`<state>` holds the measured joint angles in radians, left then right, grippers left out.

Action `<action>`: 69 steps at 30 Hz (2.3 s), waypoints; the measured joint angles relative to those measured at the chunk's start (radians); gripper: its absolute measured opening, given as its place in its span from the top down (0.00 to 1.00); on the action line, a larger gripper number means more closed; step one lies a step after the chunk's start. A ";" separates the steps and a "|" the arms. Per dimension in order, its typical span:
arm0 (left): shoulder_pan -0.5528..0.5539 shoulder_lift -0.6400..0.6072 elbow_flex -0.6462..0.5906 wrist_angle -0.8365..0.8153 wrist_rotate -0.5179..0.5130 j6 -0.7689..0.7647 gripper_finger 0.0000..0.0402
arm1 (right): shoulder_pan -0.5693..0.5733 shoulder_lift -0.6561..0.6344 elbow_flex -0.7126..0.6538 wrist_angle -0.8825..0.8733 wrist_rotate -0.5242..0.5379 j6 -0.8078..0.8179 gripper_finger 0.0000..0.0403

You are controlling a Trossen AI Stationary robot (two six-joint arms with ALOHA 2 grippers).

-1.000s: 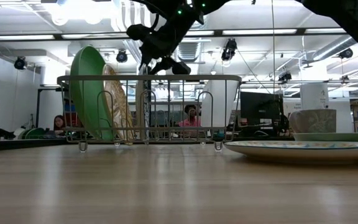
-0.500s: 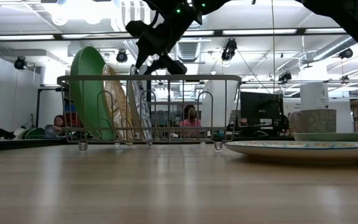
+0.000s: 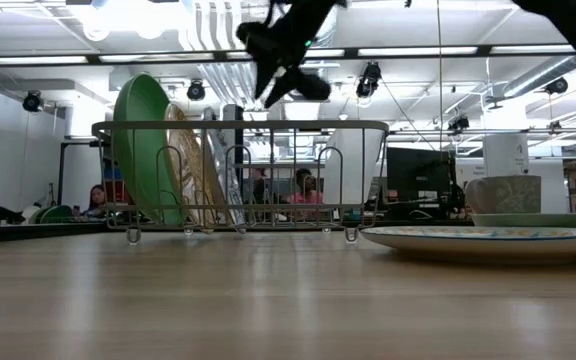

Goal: Sort dishes
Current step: Put the blue patterned plate in the dish rack, then put the white patterned plate in the dish rack

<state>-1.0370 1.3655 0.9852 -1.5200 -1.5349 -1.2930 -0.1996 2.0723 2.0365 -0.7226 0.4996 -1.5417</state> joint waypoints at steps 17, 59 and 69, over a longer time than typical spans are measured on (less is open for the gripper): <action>0.174 0.000 0.149 0.237 0.234 0.268 1.00 | 0.014 -0.334 -0.091 -0.586 -0.302 1.314 0.91; 0.298 0.100 0.158 1.000 0.619 0.943 1.00 | 0.456 -0.523 -1.242 0.218 -0.473 2.054 1.00; 0.297 0.227 0.210 1.038 0.579 0.932 1.00 | 0.534 -0.368 -1.239 0.566 -0.470 2.040 1.00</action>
<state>-0.7403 1.5925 1.1948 -0.4822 -0.9557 -0.3605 0.3340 1.7046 0.7971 -0.1568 0.0295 0.4979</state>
